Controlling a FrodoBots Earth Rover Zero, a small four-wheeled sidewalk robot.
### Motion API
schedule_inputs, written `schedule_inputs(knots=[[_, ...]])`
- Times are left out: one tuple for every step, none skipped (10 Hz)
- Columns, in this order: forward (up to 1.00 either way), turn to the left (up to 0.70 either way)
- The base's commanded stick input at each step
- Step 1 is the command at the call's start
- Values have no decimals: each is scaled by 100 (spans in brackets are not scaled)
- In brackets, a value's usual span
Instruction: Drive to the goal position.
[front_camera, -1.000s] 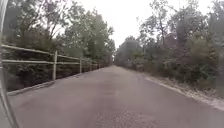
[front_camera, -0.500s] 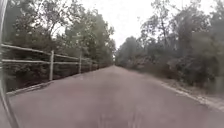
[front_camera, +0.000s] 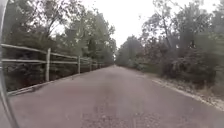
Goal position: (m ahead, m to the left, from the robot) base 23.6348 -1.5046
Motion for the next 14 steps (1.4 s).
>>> schedule_inputs(knots=[[70,0],[70,0],[70,0],[70,0],[70,0],[70,0],[70,0],[70,0],[70,0],[70,0],[70,0],[70,0],[70,0],[70,0]])
